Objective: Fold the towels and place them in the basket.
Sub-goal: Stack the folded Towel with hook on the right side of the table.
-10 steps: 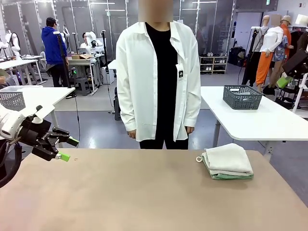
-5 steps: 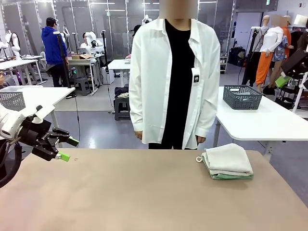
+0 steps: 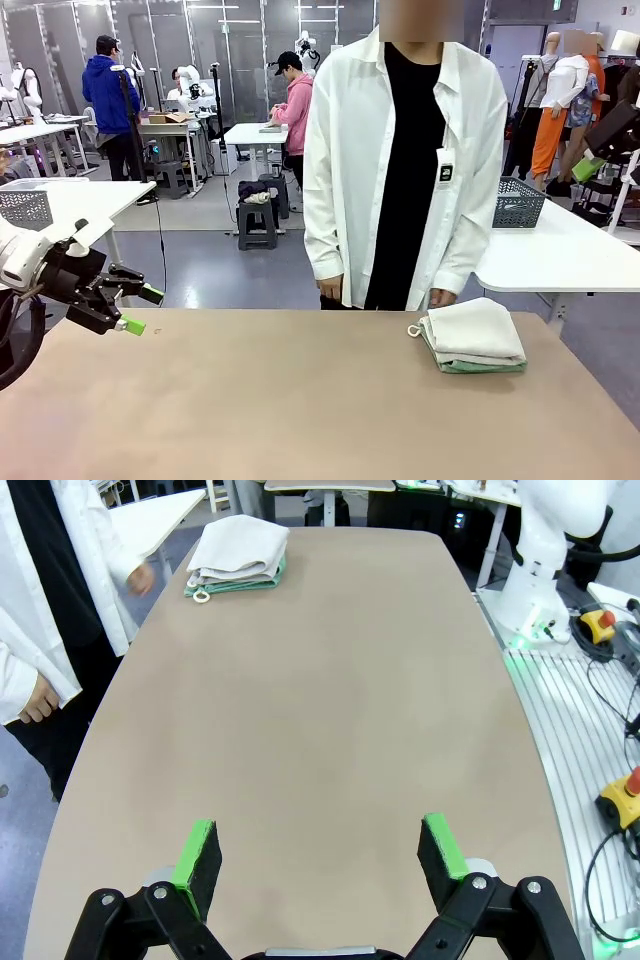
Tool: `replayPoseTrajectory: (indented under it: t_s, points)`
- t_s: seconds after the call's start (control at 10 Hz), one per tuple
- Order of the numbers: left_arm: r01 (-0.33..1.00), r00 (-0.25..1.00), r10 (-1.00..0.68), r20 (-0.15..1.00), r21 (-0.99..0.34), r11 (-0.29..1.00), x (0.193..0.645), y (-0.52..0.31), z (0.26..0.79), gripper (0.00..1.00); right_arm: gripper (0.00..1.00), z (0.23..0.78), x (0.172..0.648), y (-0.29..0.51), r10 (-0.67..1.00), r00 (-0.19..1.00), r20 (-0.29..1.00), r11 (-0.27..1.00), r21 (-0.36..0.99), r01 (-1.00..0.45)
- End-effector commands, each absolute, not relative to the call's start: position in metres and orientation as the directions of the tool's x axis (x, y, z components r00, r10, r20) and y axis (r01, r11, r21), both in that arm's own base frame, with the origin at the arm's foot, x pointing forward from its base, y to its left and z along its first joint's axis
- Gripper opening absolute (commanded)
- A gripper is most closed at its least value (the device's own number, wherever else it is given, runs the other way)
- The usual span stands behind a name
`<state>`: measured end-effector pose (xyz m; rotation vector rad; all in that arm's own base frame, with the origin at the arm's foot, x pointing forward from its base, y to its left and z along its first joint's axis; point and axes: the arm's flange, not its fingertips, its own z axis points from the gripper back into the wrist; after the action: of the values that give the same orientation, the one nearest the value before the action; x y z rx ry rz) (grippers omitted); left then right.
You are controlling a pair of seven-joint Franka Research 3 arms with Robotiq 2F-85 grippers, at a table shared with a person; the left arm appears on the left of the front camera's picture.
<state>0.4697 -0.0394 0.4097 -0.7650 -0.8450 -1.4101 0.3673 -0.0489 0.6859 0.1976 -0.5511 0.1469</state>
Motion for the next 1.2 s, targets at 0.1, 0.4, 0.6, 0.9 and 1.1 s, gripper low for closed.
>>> replayPoseTrajectory:
  t_s: [0.1, 0.4, 0.6, 0.9, 1.1]
  points:
    - [0.999, -0.026, -0.514, 0.857, 0.045, 0.025, 0.4683, -0.0382, 0.4116, 1.0, 1.0, 0.6903, 0.3697, -0.0475, 0.069, 0.846, 0.529, 0.974, 0.146, -0.171]
    - [0.999, -0.026, -0.514, 0.857, 0.045, 0.025, 0.4683, -0.0382, 0.4116, 1.0, 1.0, 0.6903, 0.3697, -0.0475, 0.069, 0.846, 0.529, 0.974, 0.146, -0.171]
    - [0.999, -0.026, -0.514, 0.857, 0.045, 0.025, 0.4683, -0.0382, 0.4116, 1.0, 1.0, 0.6903, 0.3697, -0.0475, 0.069, 0.846, 0.529, 0.974, 0.146, -0.171]
    - [0.999, -0.026, -0.514, 0.857, 0.045, 0.025, 0.4683, -0.0382, 0.4116, 1.0, 1.0, 0.6903, 0.3697, -0.0475, 0.069, 0.846, 0.529, 0.974, 0.146, -0.171]
    - [0.999, -0.026, -0.514, 0.857, 0.045, 0.025, 0.4683, -0.0382, 0.4116, 1.0, 1.0, 0.6903, 0.3697, -0.0475, 0.069, 0.846, 0.529, 0.974, 0.146, -0.171]
